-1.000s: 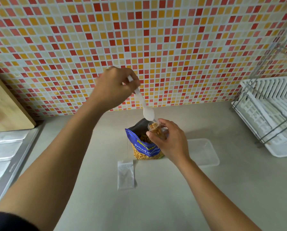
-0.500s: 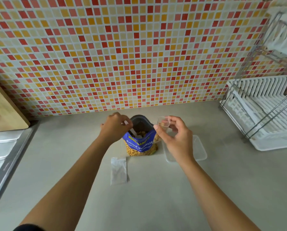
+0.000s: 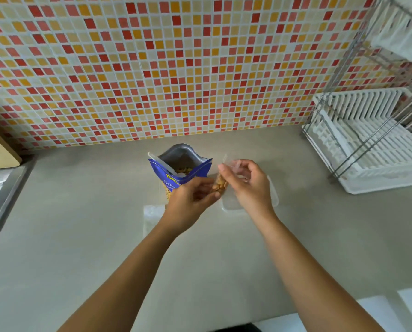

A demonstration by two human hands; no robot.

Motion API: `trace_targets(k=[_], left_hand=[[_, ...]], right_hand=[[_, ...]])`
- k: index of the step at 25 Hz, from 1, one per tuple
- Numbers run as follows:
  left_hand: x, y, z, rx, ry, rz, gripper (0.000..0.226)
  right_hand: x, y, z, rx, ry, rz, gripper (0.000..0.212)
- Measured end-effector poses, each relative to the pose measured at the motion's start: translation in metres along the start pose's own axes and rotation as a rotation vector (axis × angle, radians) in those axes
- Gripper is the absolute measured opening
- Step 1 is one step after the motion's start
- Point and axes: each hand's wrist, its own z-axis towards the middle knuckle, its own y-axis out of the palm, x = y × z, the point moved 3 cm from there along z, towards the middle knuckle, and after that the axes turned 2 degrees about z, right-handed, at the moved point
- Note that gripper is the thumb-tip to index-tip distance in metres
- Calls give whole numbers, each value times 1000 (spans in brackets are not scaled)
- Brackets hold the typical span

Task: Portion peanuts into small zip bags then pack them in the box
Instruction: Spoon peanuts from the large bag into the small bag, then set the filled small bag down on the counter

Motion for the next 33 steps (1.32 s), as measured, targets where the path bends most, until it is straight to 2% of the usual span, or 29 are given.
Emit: trace_targets(k=[2, 5, 11, 14, 18, 23, 25, 27, 30, 33], left_hand=[[-9, 21, -2, -21, -83, -168, 6], [-17, 60, -10, -171, -227, -279, 7], [-51, 145, -28, -354, -391, -178, 10], [-60, 179, -26, -274, -443, -65, 18], [-64, 202, -18, -170, -432, 159, 16], [-67, 205, -15, -82, -384, 296, 34], [-67, 196, -19, -48, -374, 284, 43], [-72, 174, -23, 17, -416, 196, 43], [-87, 122, -25, 194, -472, 163, 28], [-106, 67, -26, 369, -502, 194, 24]], right_hand=[[13, -17, 1, -66, 74, -24, 32], [37, -52, -2, -113, 130, -68, 13], [105, -121, -27, -17, 306, -263, 11], [133, -145, -28, 55, 328, -384, 10], [150, -147, -15, 51, 285, -581, 20], [161, -142, -10, 37, 268, -677, 33], [156, -146, -17, 86, 226, -722, 36], [145, -142, -28, 108, 141, -694, 25], [131, -107, -42, -71, 47, -609, 7], [134, -49, -56, -293, -59, -618, 11]])
